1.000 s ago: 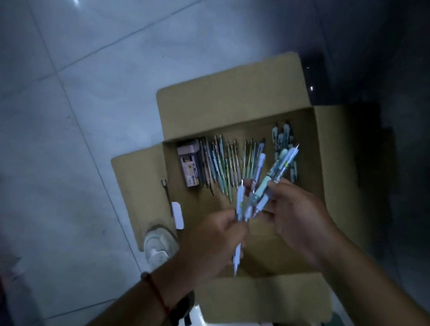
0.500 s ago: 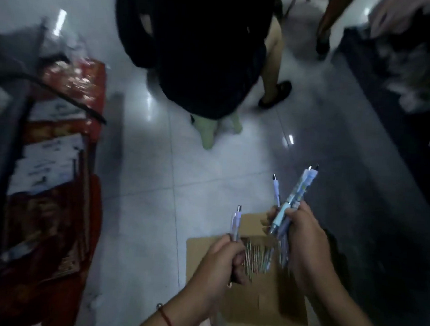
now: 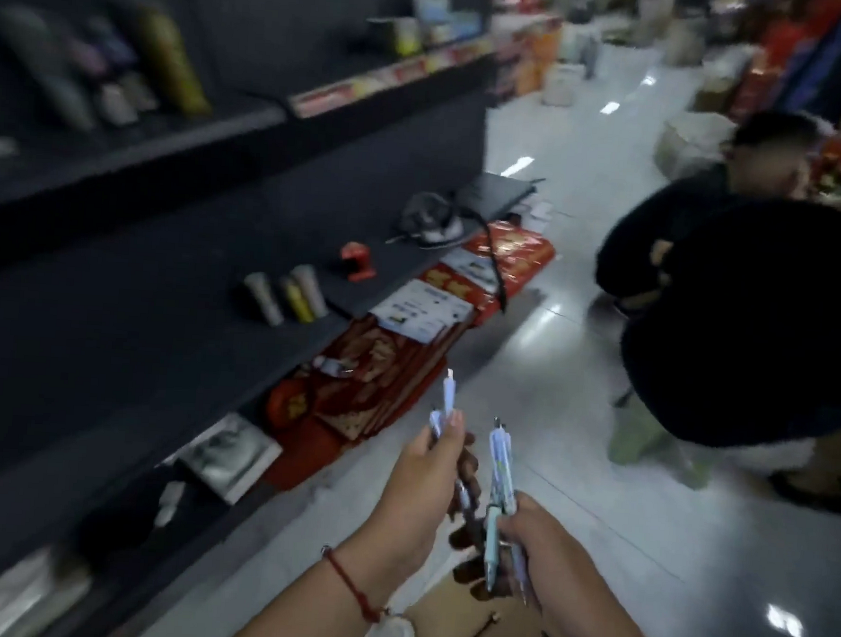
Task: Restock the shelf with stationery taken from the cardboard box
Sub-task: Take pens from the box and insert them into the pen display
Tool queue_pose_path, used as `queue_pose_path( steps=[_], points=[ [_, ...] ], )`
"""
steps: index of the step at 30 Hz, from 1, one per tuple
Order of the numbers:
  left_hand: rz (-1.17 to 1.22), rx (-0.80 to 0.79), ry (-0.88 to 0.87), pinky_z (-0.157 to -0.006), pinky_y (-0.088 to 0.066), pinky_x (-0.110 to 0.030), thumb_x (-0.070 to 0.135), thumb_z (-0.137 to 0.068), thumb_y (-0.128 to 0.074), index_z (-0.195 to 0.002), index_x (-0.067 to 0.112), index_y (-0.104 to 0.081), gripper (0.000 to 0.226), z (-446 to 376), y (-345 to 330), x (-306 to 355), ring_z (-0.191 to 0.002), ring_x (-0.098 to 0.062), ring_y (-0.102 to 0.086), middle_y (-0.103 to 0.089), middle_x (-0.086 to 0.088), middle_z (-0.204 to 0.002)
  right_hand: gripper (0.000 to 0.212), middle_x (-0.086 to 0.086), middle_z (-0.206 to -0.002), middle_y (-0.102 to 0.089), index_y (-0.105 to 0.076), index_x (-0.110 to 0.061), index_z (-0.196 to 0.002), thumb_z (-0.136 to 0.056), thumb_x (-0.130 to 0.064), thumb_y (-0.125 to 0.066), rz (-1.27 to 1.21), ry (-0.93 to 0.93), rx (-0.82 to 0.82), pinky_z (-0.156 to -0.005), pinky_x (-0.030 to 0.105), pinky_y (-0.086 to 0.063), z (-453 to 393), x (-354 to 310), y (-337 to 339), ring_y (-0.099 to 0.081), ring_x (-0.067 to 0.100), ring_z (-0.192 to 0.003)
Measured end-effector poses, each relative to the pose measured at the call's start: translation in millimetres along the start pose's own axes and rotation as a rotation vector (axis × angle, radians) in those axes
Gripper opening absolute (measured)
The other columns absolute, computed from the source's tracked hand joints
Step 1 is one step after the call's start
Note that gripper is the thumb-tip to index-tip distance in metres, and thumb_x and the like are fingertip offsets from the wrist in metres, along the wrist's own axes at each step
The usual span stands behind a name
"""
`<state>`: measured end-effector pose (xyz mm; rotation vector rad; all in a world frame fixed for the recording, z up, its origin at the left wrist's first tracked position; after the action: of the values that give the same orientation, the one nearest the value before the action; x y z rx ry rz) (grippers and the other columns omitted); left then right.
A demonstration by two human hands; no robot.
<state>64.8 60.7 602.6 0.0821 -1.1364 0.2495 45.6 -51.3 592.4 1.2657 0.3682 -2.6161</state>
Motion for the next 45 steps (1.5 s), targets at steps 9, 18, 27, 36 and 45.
queue_pose_path(
  steps=[9,18,27,36,45],
  points=[
    [0.121,0.160,-0.060,-0.067,-0.051,-0.033,0.058,-0.087,-0.061,-0.080,0.020,-0.068,0.039,85.2,178.3,1.8,-0.067,-0.021,-0.066,-0.069,-0.007,-0.074,0.022,0.015,-0.057,-0.058,-0.053,-0.004,-0.095,-0.103,-0.014,-0.035,0.392,0.014,-0.460,-0.045,0.029,-0.044,17.5,-6.4,-190.2,-0.052,0.024,-0.045],
    [0.021,0.556,-0.328,-0.058,-0.046,-0.036,0.033,-0.100,-0.053,-0.088,0.019,-0.052,0.018,121.5,428.3,56.6,-0.055,-0.022,-0.050,-0.053,-0.003,-0.063,0.017,-0.003,-0.059,-0.045,-0.057,-0.010,-0.095,-0.101,-0.025,-0.049,0.583,0.276,-0.570,-0.043,0.022,-0.022,-23.5,-45.8,-378.3,-0.032,0.010,-0.043],
    [-0.746,0.824,-0.342,-0.056,-0.039,-0.032,0.064,-0.092,-0.044,-0.073,0.028,-0.039,0.041,166.9,622.8,137.7,-0.052,-0.006,-0.042,-0.044,0.012,-0.056,0.022,-0.009,-0.063,-0.055,-0.069,-0.027,-0.081,-0.097,-0.022,-0.055,0.650,0.628,-0.680,-0.051,0.020,-0.041,-62.4,-116.2,-586.0,-0.050,0.005,-0.053],
    [-1.407,0.842,-0.394,-0.054,-0.036,-0.028,0.048,-0.099,-0.043,-0.095,0.031,-0.044,0.018,96.7,718.8,240.3,-0.064,-0.013,-0.052,-0.055,0.005,-0.072,0.021,-0.001,-0.083,-0.066,-0.068,-0.044,-0.100,-0.096,-0.027,-0.057,0.745,1.010,-0.721,-0.077,0.035,-0.052,-127.2,-241.8,-690.3,-0.063,0.016,-0.080],
    [-1.765,0.920,-0.712,-0.042,-0.047,-0.033,0.046,-0.092,-0.040,-0.108,0.027,-0.052,0.027,-9.1,788.0,300.9,-0.059,-0.024,-0.062,-0.063,0.002,-0.081,0.012,-0.012,-0.091,-0.066,-0.072,-0.029,-0.095,-0.091,-0.037,-0.064,0.779,1.227,-0.673,-0.069,0.012,-0.046,-226.2,-363.4,-769.3,-0.061,0.002,-0.084]
  ],
)
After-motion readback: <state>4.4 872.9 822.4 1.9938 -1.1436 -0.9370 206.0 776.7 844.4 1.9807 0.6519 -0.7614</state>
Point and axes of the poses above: each hand's wrist, its own z-axis away from the middle knuckle, its own y-axis out of the back of the hand, x = y × z, the point moved 6 cm from there along -z, towards the middle knuckle
